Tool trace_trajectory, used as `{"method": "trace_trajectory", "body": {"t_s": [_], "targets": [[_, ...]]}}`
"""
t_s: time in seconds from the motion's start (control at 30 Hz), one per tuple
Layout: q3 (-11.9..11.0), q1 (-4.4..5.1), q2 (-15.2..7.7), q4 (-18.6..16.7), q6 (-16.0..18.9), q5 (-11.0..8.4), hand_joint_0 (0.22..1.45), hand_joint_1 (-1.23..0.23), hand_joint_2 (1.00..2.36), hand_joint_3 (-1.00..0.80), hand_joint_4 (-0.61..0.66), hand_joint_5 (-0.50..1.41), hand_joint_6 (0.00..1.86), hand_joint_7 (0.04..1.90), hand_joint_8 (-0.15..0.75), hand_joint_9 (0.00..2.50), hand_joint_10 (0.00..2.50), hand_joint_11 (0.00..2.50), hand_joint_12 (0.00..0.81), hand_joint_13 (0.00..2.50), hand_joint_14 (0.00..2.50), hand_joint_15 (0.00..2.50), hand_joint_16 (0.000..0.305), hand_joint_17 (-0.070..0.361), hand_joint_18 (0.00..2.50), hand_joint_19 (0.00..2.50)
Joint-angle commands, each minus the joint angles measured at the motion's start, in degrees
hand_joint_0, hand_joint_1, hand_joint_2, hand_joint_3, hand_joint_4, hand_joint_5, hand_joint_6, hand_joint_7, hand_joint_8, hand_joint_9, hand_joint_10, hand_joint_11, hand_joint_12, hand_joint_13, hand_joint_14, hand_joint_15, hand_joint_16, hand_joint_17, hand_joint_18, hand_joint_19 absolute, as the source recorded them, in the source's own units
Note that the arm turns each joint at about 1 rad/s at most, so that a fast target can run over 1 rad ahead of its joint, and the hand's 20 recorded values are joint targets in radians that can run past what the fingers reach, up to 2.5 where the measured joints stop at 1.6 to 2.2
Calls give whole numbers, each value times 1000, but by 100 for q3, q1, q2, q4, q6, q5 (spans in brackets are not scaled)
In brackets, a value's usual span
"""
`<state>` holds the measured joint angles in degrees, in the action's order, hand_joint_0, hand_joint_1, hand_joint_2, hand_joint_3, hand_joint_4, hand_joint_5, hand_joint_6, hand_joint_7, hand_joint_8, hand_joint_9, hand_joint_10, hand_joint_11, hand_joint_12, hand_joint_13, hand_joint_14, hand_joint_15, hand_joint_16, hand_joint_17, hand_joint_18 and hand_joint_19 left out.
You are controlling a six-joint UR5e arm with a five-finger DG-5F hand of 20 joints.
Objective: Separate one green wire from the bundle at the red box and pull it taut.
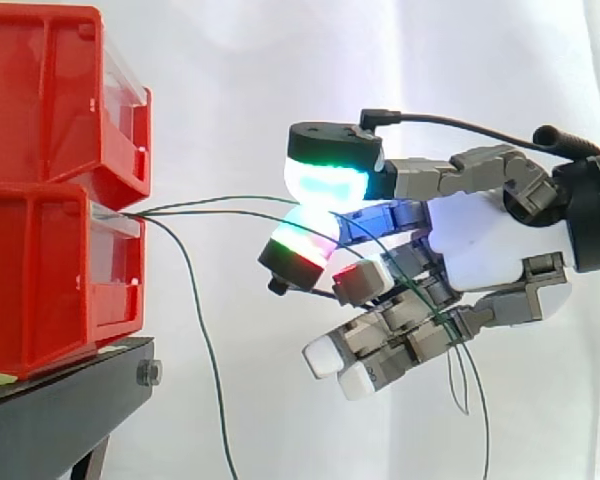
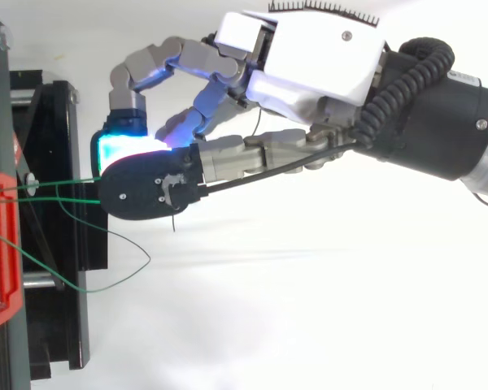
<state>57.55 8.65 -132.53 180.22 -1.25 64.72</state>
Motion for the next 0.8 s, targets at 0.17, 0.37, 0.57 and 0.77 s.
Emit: {"method": "trace_trajectory", "body": {"t_s": [0.17,0.37,0.57,0.77], "targets": [[2,23,-1,40,142,-3,676,-814,1018,-135,-284,-171,881,1280,230,1193,16,1396,355,954,28,844,52,117,669,578],[2,14,-1,66,151,-3,679,-814,1019,-135,-274,-172,883,1265,237,1193,12,1450,360,1045,29,1039,52,118,729,615],[107,14,-1,57,380,14,680,-813,1019,-135,-270,-172,884,1260,237,1177,13,1444,355,1076,28,1096,52,118,748,621],[345,23,-1,-31,881,5,679,-817,1019,-133,-273,-170,885,1243,245,949,22,794,362,833,21,503,50,112,653,501]]}}
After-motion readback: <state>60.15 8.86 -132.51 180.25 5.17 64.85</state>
